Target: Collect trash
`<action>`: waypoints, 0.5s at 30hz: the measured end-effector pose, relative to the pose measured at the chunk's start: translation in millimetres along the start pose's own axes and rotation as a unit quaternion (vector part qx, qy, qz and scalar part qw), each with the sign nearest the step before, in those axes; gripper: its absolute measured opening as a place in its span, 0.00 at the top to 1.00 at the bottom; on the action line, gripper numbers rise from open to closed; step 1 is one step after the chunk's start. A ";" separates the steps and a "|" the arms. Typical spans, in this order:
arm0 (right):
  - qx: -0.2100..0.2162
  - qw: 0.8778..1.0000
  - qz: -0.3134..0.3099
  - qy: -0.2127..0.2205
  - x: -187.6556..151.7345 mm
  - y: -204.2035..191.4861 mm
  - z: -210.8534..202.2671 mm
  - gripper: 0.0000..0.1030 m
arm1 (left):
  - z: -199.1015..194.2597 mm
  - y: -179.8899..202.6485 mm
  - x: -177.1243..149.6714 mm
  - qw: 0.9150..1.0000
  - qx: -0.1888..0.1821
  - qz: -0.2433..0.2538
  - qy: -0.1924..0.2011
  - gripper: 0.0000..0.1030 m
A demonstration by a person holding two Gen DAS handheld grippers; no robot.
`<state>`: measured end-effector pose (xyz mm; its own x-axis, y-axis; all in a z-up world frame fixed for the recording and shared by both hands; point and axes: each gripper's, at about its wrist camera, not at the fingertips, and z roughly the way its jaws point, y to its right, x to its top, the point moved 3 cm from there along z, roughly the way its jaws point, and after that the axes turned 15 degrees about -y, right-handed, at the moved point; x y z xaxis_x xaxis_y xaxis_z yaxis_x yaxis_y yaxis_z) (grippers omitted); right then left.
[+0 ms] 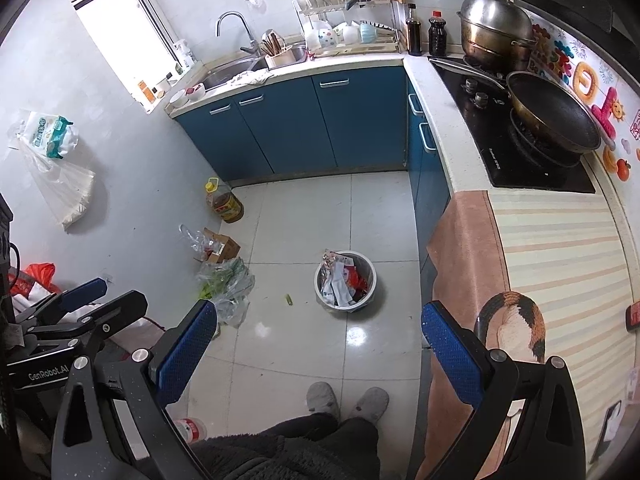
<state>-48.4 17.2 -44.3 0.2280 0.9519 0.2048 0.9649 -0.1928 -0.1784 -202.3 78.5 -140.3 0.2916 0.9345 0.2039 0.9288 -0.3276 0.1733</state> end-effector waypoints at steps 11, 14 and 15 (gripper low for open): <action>0.001 1.000 0.003 -0.002 0.8 -0.4 1.9 0.00 | -1.8 -1.4 1.2 1.000 -0.005 0.003 -0.002 0.01; 0.002 1.000 0.003 -0.004 0.6 0.6 2.0 0.00 | -1.8 -0.9 2.2 1.000 -0.007 0.006 -0.004 0.01; 0.001 1.000 0.004 -0.004 0.2 1.6 2.1 0.00 | -1.5 -0.5 3.1 1.000 -0.007 0.007 -0.004 0.01</action>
<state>-47.0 17.6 -46.5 0.2341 0.9523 0.1959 0.9630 -0.1995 -0.1811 -202.3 81.4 -138.3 0.3063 0.9311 0.1982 0.9215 -0.3422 0.1834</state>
